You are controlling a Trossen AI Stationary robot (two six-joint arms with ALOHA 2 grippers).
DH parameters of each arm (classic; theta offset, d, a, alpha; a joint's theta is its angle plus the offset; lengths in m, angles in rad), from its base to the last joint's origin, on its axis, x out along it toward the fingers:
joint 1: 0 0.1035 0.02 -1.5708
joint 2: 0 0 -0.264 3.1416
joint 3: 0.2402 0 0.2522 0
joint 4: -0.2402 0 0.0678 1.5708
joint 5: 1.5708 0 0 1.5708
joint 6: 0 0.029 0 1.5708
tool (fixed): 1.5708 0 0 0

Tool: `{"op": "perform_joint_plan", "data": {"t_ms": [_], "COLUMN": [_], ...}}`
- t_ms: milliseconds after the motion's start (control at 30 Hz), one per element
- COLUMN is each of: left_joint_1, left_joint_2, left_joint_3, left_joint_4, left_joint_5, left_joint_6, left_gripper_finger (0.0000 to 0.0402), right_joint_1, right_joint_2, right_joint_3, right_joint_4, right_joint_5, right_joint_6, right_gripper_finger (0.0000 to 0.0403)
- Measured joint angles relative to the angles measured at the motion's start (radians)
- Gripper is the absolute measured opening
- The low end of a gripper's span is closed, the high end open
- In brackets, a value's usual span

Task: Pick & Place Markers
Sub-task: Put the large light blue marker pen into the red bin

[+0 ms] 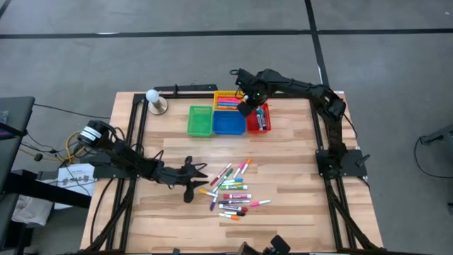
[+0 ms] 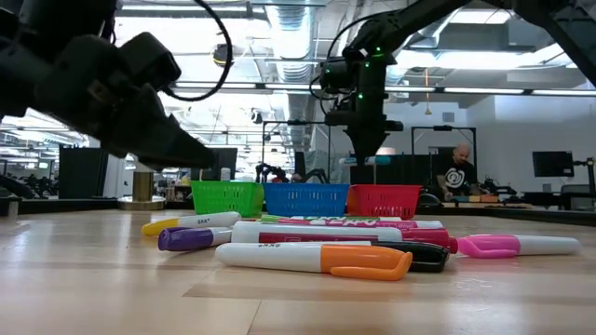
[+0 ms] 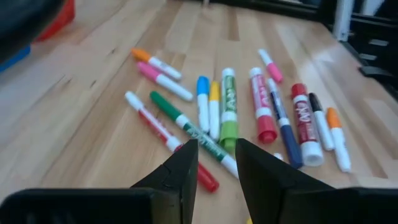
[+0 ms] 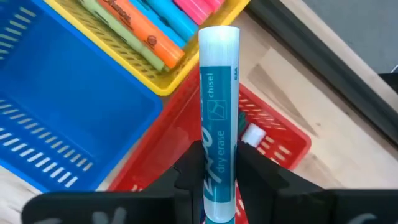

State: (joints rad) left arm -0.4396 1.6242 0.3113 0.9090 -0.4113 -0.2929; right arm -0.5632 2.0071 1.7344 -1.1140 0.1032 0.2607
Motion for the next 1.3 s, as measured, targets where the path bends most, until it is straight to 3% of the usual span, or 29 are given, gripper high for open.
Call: {"op": "perform_joint_plan", "data": {"t_ms": [667, 1067, 1300], "left_joint_1": [-0.039, -0.039, -0.039], "left_joint_2": [0.029, 0.028, 0.028], "left_joint_3": [0.000, 0.000, 0.000], "left_joint_4": [0.020, 0.020, 0.020], "left_joint_5": [-0.015, -0.015, -0.015], "left_joint_6": [-0.056, -0.056, -0.049], "left_gripper_finger": [0.0108, 0.0108, 0.0108], "right_joint_1": [0.070, 0.062, 0.055], "right_joint_2": [0.011, 0.011, 0.008], "right_joint_3": [-0.013, -0.143, -0.148], "right_joint_4": [-0.086, -0.081, -0.030], "right_joint_5": [0.010, 0.053, 0.053], "right_joint_6": [-0.031, -0.034, -0.027], "right_gripper_finger": [0.0076, 0.0076, 0.0076]}}
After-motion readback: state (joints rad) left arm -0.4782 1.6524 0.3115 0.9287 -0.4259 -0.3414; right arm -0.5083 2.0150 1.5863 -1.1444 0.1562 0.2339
